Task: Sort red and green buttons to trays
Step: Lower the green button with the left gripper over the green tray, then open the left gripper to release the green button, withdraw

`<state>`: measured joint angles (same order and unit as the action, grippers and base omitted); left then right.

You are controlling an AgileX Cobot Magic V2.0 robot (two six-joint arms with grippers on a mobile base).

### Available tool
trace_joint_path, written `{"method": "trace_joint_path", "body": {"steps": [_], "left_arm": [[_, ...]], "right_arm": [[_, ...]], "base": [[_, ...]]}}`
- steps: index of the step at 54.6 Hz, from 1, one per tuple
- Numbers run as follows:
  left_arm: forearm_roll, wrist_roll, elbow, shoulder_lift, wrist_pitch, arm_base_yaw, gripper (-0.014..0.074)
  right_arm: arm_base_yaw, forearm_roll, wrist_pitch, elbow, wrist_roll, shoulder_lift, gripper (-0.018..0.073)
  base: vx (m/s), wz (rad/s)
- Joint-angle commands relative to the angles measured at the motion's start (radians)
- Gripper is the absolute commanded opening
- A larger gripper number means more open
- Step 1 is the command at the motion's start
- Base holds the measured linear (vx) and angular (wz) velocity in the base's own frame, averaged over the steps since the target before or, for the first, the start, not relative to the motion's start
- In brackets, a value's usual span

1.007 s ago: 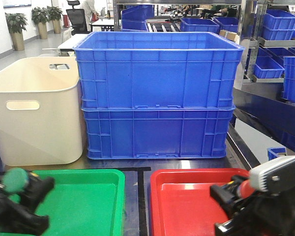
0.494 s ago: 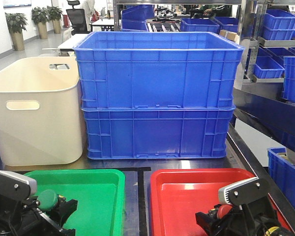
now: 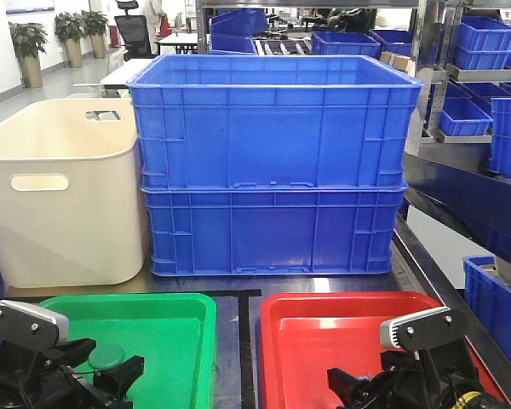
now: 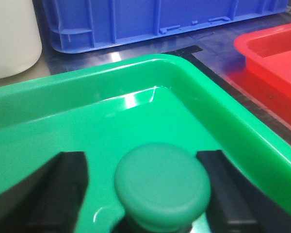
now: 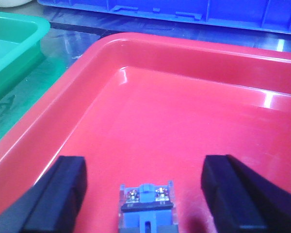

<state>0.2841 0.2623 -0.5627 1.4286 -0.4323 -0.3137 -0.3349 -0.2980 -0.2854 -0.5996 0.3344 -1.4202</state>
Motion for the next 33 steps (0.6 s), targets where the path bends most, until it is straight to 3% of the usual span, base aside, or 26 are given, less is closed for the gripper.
{"method": "trace_joint_path", "body": {"steps": [1, 22, 33], "left_arm": [[-0.011, 0.007, -0.029, -0.027, -0.086, -0.004, 0.0667], [-0.011, 0.007, -0.029, -0.185, -0.079, -0.004, 0.0648], [-0.011, 0.021, -0.029, -0.39, 0.113, -0.004, 0.0631]], "right_arm": [[-0.001, 0.007, -0.078, -0.031, -0.002, 0.025, 0.0585], [-0.001, 0.007, -0.066, -0.031, -0.002, 0.025, 0.0585], [-0.001, 0.007, -0.066, -0.031, -0.002, 0.025, 0.0585]], "base": [[0.0, 0.0], [0.0, 0.0], [0.0, 0.0]]}}
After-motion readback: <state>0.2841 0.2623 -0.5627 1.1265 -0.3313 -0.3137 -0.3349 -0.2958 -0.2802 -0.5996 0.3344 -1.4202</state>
